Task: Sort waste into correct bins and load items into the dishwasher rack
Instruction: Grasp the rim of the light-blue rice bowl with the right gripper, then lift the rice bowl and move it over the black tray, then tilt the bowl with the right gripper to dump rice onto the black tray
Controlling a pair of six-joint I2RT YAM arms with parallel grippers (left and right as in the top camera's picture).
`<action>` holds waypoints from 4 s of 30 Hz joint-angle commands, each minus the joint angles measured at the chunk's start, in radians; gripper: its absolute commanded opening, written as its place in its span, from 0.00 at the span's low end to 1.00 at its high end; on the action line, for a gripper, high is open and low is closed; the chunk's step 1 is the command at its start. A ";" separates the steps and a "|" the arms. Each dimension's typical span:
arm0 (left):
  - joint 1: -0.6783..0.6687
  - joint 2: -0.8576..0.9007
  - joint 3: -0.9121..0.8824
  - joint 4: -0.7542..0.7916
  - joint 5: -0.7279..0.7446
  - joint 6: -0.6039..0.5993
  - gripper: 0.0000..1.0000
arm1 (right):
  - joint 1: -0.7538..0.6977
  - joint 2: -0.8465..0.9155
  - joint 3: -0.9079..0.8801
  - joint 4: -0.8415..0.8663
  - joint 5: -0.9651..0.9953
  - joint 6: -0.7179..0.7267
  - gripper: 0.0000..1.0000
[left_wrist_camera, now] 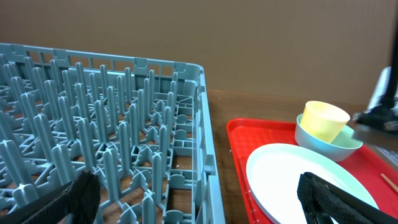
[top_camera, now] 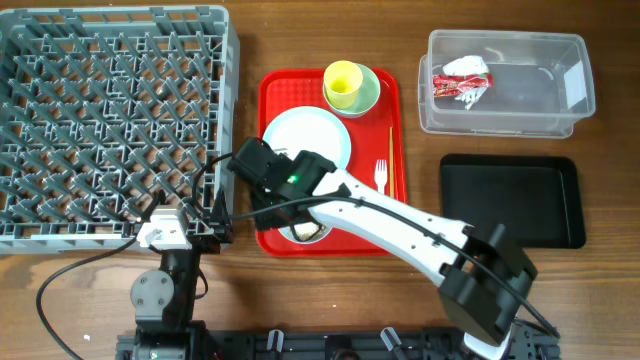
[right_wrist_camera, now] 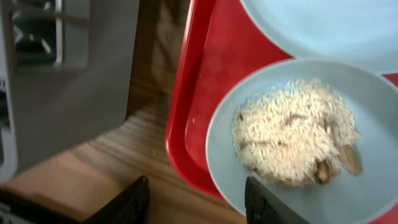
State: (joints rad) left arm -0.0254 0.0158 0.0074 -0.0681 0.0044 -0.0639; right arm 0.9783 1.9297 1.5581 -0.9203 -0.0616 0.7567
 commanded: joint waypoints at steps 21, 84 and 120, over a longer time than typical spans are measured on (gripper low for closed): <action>-0.005 -0.003 -0.002 -0.005 -0.010 0.016 1.00 | -0.008 0.175 -0.006 0.030 0.180 0.189 0.44; -0.005 -0.003 -0.002 -0.005 -0.010 0.016 1.00 | -0.205 0.119 0.215 -0.490 0.378 0.084 0.04; -0.005 -0.003 -0.002 -0.005 -0.010 0.016 1.00 | -1.620 -0.166 -0.268 -0.430 -0.968 -1.026 0.04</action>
State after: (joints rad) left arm -0.0261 0.0158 0.0074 -0.0681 0.0044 -0.0639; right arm -0.6144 1.7748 1.3109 -1.3632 -0.9180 -0.2050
